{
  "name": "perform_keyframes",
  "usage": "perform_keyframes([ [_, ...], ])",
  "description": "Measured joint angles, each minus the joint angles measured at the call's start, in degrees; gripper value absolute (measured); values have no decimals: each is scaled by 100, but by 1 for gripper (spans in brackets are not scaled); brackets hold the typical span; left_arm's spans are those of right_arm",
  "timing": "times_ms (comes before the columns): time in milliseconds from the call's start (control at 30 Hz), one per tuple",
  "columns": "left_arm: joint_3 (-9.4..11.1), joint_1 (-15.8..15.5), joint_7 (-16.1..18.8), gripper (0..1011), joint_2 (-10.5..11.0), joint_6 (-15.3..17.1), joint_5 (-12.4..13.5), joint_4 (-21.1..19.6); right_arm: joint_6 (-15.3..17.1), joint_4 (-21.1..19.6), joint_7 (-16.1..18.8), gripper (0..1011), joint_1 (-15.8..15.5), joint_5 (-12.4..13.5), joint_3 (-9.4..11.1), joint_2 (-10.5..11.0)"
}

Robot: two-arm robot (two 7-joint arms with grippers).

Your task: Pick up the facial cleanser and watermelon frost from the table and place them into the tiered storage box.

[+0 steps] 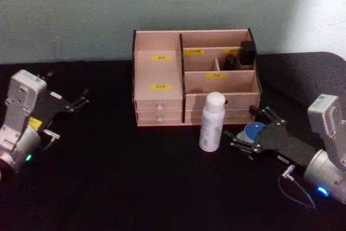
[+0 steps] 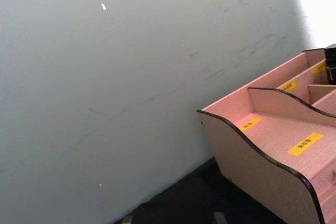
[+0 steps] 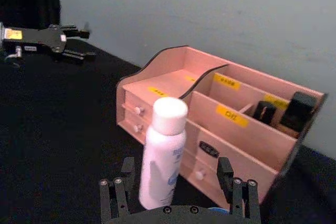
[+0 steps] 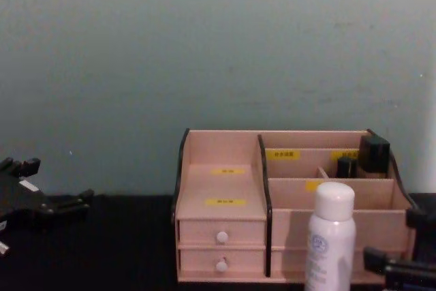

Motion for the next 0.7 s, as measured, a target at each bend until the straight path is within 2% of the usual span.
perform_keyframes([
  [367, 0, 0, 0, 1001, 0, 0, 0, 0, 38, 587, 509, 1000, 378, -12, -158, -382],
  [700, 0, 0, 0, 1002, 0, 0, 0, 0, 105, 1036, 817, 1000, 681, -9, -169, -695],
])
